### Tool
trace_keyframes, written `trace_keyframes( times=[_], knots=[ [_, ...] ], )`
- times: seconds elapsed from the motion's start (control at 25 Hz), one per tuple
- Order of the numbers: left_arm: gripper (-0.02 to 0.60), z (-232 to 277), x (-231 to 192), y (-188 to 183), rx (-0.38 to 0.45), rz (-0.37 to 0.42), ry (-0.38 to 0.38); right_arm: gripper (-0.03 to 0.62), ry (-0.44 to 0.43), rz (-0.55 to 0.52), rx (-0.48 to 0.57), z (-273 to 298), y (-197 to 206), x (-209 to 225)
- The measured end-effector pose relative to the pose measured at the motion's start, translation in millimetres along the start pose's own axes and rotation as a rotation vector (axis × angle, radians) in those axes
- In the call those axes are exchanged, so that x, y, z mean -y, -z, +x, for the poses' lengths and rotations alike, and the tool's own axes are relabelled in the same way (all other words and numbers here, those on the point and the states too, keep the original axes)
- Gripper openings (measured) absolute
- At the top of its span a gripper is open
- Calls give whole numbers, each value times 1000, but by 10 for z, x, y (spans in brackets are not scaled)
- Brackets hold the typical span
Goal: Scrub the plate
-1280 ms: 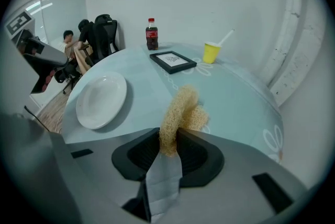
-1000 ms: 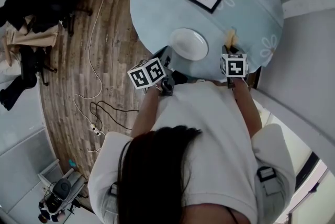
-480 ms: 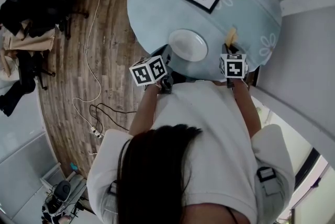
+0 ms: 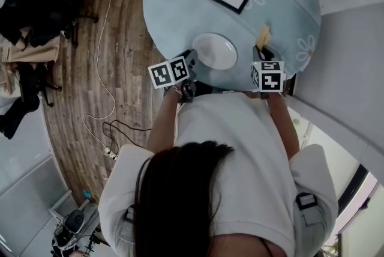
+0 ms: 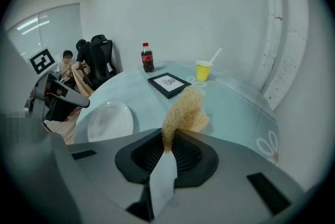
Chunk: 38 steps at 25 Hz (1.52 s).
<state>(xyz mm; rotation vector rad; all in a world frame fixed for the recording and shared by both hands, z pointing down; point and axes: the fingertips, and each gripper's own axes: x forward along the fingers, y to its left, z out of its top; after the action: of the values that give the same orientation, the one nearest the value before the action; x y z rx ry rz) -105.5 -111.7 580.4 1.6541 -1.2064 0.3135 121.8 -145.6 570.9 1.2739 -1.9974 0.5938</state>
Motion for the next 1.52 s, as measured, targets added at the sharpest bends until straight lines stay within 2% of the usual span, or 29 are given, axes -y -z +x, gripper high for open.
trace_keyframes(
  times=[0.04, 0.08, 0.32, 0.76, 0.96, 1.28, 1.52],
  knots=[
    [130, 21, -5, 2, -11, -10, 12, 60, 0, -5, -4, -8, 9, -11],
    [140, 39, -15, 1, -21, -20, 20, 60, -2, -11, -8, -17, 20, -25],
    [140, 208, -123, -11, -83, -33, 15, 60, -41, -36, -14, -86, 53, -168],
    [141, 417, -119, 41, -185, -97, 65, 60, -72, -77, -37, -89, 102, -362],
    [133, 458, -132, 46, -201, -128, 66, 60, -90, -91, -52, -76, 103, -422],
    [63, 457, -238, 43, -203, -214, 59, 60, -149, -138, -121, -54, 193, -595],
    [55, 466, -236, 45, -190, -246, 42, 60, -203, -204, -176, -49, 284, -754]
  ],
)
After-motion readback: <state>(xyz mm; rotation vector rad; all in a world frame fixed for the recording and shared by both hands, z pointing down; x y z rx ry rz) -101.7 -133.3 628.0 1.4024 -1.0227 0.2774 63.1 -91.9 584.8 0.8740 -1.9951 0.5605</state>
